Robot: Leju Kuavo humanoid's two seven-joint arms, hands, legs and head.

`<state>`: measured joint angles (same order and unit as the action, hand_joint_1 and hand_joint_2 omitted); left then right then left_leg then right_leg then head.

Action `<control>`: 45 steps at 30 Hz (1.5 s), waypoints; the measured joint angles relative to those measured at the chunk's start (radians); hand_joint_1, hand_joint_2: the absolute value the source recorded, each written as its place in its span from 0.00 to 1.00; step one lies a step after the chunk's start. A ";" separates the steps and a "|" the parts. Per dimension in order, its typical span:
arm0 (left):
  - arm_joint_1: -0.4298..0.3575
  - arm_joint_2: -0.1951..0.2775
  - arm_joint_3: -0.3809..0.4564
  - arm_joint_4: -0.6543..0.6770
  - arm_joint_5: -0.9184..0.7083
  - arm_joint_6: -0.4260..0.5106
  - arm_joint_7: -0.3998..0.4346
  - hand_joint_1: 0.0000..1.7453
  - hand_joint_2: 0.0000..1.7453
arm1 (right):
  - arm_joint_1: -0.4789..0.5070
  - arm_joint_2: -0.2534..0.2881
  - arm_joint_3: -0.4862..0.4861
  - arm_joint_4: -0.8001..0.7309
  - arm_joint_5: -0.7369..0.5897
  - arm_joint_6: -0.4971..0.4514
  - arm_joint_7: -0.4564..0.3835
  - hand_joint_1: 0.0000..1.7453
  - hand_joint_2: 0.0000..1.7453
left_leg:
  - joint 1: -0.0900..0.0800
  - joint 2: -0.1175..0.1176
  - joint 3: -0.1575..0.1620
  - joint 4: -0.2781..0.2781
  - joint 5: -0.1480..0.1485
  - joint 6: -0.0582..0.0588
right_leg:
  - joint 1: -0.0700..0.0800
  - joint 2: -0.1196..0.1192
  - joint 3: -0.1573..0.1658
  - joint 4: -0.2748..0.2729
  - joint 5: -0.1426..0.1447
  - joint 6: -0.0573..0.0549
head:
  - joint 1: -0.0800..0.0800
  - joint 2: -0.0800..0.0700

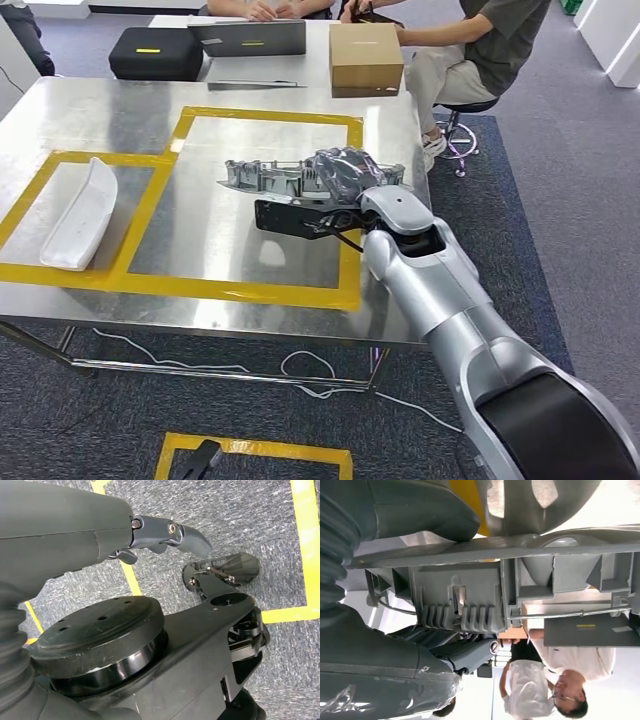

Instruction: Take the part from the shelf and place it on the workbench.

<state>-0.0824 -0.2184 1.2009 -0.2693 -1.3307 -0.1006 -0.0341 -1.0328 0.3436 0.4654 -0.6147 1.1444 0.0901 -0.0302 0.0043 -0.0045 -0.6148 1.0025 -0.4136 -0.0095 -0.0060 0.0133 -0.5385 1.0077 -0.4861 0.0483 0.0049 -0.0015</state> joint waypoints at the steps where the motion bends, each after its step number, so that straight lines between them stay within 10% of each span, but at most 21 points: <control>1: 0.000 0.000 0.000 0.001 0.000 0.000 0.000 0.00 1.00 | -0.004 0.000 0.011 0.002 -0.013 -0.003 0.000 1.00 1.00 | 0.000 0.000 0.000 0.000 0.000 0.000 | 0.000 0.000 0.000 0.000 0.000 0.000 | 0.000 0.000; 16: 0.000 0.002 -0.003 0.008 -0.013 -0.034 -0.026 0.00 1.00 | -0.015 0.004 0.215 0.014 -0.238 -0.018 -0.027 1.00 1.00 | 0.000 0.000 0.000 0.000 0.000 0.000 | 0.000 0.000 0.000 0.000 0.000 0.000 | 0.000 0.000; 20: -0.001 0.002 -0.008 0.014 -0.026 -0.062 -0.033 0.00 1.00 | -0.016 0.005 0.299 0.014 -0.324 -0.021 -0.029 0.00 0.00 | 0.000 0.000 0.000 0.000 0.000 0.000 | 0.000 0.000 0.000 0.000 0.000 0.000 | 0.000 0.000; 28: 0.000 0.000 -0.008 0.023 -0.021 -0.082 -0.029 0.00 1.00 | -0.024 0.005 0.383 0.014 -0.369 -0.028 -0.030 0.00 0.00 | 0.000 0.000 0.000 0.000 0.000 0.000 | 0.000 0.000 0.000 0.000 0.000 0.000 | 0.000 0.000; 32: 0.000 0.000 -0.008 0.024 -0.025 -0.076 -0.024 0.00 0.00 | -0.034 0.005 0.398 0.016 -0.381 -0.035 -0.028 0.00 0.00 | 0.000 0.000 0.000 0.000 0.000 0.000 | 0.000 0.000 0.000 0.000 0.000 0.000 | 0.000 0.000; 45: 0.000 0.001 -0.007 0.025 -0.003 -0.068 -0.022 0.00 0.00 | -0.046 0.005 0.416 0.045 -0.392 -0.049 -0.031 0.00 0.00 | 0.000 0.000 0.000 0.000 0.000 0.000 | 0.000 0.000 0.000 0.000 0.000 -0.001 | 0.000 0.000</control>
<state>-0.0829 -0.2172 1.1938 -0.2445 -1.3340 -0.1683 -0.0564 -1.0792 0.3491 0.8812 -0.5697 0.7528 0.0408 -0.0608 0.0045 -0.0045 -0.6147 1.0025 -0.4134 -0.0097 -0.0060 0.0132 -0.5386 1.0077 -0.4859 0.0478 0.0047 -0.0015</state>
